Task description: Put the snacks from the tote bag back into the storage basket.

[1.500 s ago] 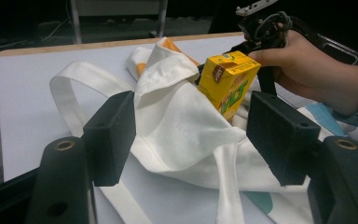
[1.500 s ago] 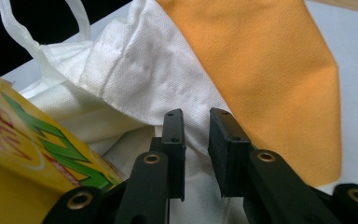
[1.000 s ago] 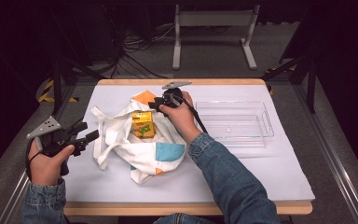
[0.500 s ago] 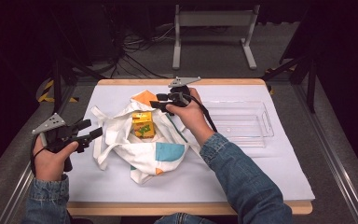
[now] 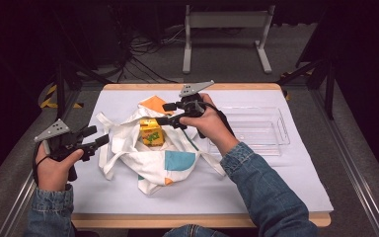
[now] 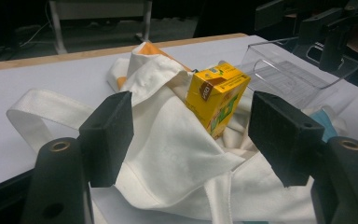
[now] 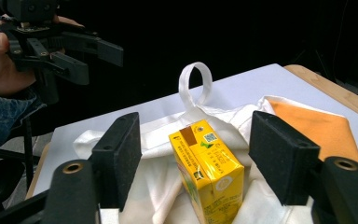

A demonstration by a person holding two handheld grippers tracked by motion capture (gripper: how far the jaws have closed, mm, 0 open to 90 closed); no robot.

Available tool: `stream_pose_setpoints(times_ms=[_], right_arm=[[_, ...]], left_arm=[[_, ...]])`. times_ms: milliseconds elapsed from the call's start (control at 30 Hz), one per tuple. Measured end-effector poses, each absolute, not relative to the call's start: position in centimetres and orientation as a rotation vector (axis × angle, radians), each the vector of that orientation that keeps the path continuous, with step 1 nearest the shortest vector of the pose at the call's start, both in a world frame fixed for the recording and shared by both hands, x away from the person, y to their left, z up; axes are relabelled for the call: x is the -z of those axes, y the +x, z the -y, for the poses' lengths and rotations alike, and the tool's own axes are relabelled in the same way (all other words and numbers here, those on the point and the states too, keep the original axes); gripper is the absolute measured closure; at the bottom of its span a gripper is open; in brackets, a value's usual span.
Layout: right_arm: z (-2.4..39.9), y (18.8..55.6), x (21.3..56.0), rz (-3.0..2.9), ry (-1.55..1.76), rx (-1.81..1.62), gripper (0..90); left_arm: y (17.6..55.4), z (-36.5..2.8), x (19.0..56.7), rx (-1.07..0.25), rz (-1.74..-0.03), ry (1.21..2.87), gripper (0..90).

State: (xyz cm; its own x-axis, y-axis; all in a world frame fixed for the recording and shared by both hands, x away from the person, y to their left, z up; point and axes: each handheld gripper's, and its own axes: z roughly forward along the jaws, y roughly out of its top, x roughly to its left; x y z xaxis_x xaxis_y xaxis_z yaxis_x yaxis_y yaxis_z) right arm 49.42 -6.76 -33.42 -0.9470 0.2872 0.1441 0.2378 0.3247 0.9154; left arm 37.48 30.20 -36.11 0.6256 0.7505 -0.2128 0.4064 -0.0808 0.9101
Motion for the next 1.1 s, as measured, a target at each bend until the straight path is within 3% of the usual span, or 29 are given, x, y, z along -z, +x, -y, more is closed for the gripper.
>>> stream_pose_setpoints(times_ms=[300,1100], right_arm=[[5.3,49.4,35.1,-2.488,0.495,-1.743,21.1],[1.9,50.6,41.0,-2.515,0.429,-1.628,21.7]], left_arm=[[37.7,-30.0,36.2,-0.370,-0.951,1.713,30.5],[37.7,-30.2,36.3,-0.366,-0.961,1.703,29.6]])
